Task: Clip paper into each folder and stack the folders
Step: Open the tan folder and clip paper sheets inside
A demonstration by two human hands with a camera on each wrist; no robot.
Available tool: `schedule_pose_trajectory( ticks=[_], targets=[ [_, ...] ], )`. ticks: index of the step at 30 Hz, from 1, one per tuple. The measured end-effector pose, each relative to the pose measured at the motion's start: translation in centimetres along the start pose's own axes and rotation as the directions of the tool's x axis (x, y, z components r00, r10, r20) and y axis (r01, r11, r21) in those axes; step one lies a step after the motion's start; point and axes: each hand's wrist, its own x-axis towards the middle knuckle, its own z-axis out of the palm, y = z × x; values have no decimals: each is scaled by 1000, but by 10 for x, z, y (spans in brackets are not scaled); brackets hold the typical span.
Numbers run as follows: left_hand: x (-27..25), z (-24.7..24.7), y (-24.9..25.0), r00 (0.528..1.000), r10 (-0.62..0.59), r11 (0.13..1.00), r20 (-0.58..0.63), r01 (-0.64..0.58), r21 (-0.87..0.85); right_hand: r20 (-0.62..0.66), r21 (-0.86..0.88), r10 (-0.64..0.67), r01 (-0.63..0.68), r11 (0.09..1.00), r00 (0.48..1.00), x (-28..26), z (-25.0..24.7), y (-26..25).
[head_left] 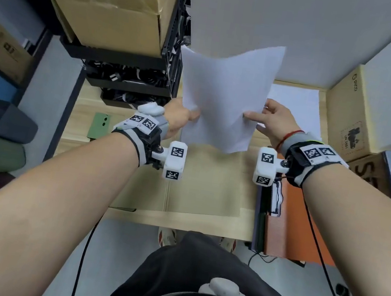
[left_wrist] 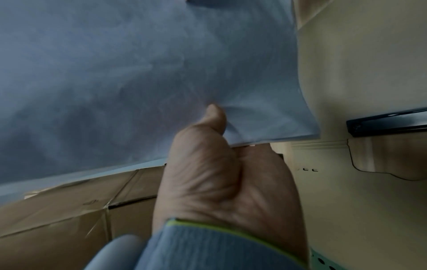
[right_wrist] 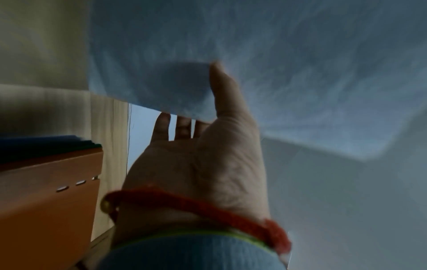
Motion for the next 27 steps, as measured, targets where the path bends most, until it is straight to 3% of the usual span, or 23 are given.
schedule_pose_trajectory(
  ticks=[8, 13, 16, 27],
  targets=[
    [6, 16, -2, 994, 74, 992, -81, -64, 110, -17, -19, -26, 26, 999, 1000, 1, -12, 17],
    [12, 19, -7, 987, 22, 973, -158, 15, 230, -34, -68, -2, 0, 998, 999, 3, -10, 25],
    [17, 19, -11, 983, -22, 976, -184, 61, 211, -11, -115, 40, -41, 993, 999, 4, -11, 29],
    [17, 18, -14, 977, 36, 965, -208, 21, 263, -47, -163, 61, -68, 984, 997, 8, -6, 32]
  ],
)
